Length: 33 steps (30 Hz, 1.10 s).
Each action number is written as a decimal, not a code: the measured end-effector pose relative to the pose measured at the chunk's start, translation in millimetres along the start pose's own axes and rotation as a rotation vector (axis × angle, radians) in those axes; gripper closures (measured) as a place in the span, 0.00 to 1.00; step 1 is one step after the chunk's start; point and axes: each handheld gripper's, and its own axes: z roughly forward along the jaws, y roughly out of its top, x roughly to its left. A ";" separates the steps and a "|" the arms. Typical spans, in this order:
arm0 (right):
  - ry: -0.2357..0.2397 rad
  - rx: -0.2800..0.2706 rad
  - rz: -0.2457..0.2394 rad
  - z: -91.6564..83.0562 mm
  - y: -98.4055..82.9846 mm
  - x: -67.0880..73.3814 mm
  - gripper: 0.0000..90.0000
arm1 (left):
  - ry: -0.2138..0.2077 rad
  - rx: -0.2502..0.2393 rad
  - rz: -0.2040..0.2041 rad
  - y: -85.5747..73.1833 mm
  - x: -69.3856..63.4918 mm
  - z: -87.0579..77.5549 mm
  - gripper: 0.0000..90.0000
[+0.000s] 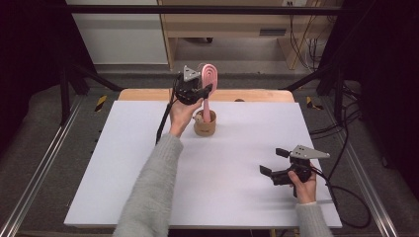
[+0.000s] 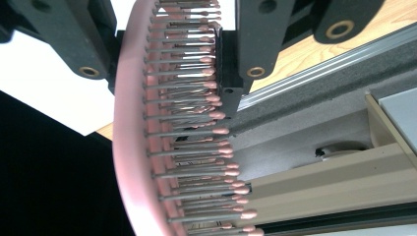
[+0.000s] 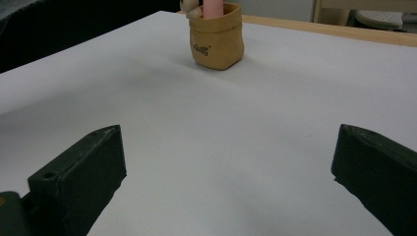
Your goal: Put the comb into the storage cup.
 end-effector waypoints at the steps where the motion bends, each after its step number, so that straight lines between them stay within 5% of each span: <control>1: 0.000 0.000 0.001 0.0 0.0 0.0 0.00 | 0.000 0.006 0.004 -1.0 -0.1 0.3 0.70; 33: 0.005 -0.004 -0.002 0.5 -0.1 0.4 0.00 | -0.017 0.033 0.095 -30.6 -20.5 12.2 0.70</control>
